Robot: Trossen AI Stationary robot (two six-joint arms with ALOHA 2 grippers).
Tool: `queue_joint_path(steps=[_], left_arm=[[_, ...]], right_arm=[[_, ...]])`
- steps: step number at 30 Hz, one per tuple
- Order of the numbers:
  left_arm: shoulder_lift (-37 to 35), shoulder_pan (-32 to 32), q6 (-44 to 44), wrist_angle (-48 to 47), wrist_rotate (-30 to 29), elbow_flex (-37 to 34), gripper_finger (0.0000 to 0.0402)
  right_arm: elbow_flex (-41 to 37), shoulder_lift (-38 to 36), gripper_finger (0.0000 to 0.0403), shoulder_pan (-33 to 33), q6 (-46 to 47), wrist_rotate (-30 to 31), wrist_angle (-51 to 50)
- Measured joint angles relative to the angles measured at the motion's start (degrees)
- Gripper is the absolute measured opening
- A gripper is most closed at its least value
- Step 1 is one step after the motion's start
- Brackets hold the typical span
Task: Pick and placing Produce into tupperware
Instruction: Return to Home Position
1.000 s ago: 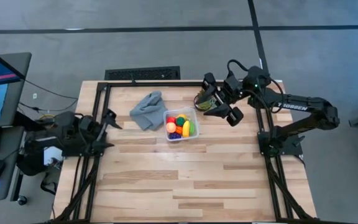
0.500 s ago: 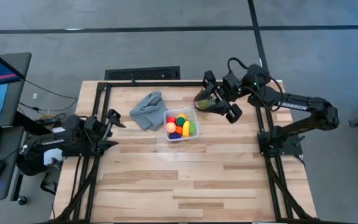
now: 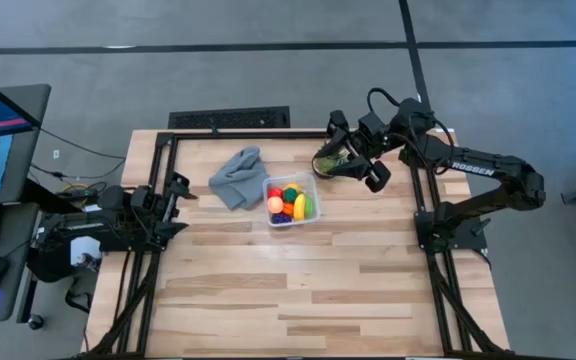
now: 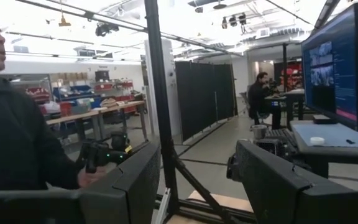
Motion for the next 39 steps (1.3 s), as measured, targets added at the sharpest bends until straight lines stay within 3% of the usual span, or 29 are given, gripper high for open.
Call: queue_joint_path(steps=[10,16,22,24,29,34,39], left_arm=[[0.02,-0.35,0.36,-2.5,0.8,-0.02,0.0323],[0.02,-0.35,-0.78,-2.78,0.84,-0.02,0.0323],[0.02,-0.35,-3.42,-3.91,0.84,-0.02,0.0323],[0.02,-0.35,-4.15,-3.74,0.89,-0.02,0.0323],[0.02,-0.35,-5.85,-3.21,1.7,-0.02,0.0323],[0.02,-0.35,-5.98,-3.26,2.07,-0.02,0.0323],[0.02,-0.35,-5.51,-3.43,-0.36,-0.02,0.0323]], right_arm=[[-1.94,0.02,0.0234,-2.03,-7.78,-0.86,-8.62],[-12.54,0.02,0.0234,-1.73,-0.09,2.8,13.51],[-21.02,-0.13,0.0234,-2.75,6.03,4.49,29.16],[-24.23,-1.36,0.0234,-2.22,6.17,7.61,31.05],[-34.4,-10.98,0.0234,0.58,2.01,22.3,31.13],[-40.16,-21.95,0.0234,1.87,3.27,24.29,27.98],[-42.78,-25.99,0.0234,7.87,0.51,30.74,19.67]])
